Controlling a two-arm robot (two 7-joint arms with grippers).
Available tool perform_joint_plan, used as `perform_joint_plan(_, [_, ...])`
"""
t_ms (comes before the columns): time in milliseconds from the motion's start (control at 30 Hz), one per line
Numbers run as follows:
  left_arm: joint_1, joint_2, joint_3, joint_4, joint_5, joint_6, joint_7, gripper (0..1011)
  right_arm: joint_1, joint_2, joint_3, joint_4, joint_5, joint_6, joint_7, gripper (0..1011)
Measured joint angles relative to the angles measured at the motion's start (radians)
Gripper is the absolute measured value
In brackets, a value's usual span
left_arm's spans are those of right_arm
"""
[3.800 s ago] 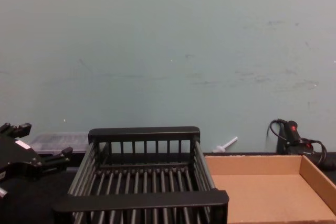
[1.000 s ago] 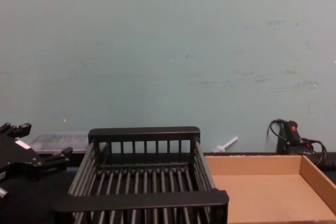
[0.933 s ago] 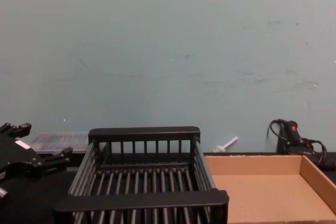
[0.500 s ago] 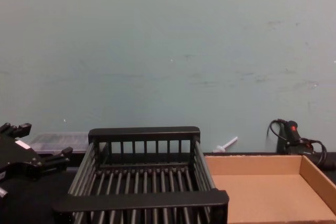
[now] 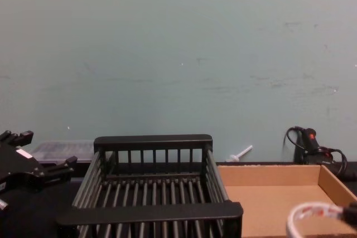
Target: Pick up the white tape and place it into the black box , Pick up the silver tape and place it into the brown box.
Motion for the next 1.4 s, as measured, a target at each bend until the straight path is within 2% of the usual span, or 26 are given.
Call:
perform_joint_plan(367, [0.000, 0.000, 0.000, 0.000, 0.000, 0.000, 0.000, 1001, 0.069, -0.010, 0.030, 0.028, -0.009, -0.017, -0.027, 91])
perform_joint_plan(633, [0.000, 0.000, 0.000, 0.000, 0.000, 0.000, 0.000, 1001, 0.139, -0.033, 0.022, 0.069, -0.030, -0.018, -0.033, 91])
perform_joint_plan(967, [0.000, 0.000, 0.000, 0.000, 0.000, 0.000, 0.000, 1001, 0.260, -0.069, -0.032, 0.151, -0.074, -0.059, -0.009, 91])
perform_joint_plan(1200, [0.000, 0.000, 0.000, 0.000, 0.000, 0.000, 0.000, 1001, 0.369, -0.116, -0.094, 0.247, -0.111, -0.093, 0.017, 91])
perform_joint_plan(1400, [0.000, 0.000, 0.000, 0.000, 0.000, 0.000, 0.000, 1001, 0.439, -0.157, -0.136, 0.322, -0.134, -0.120, 0.031, 91])
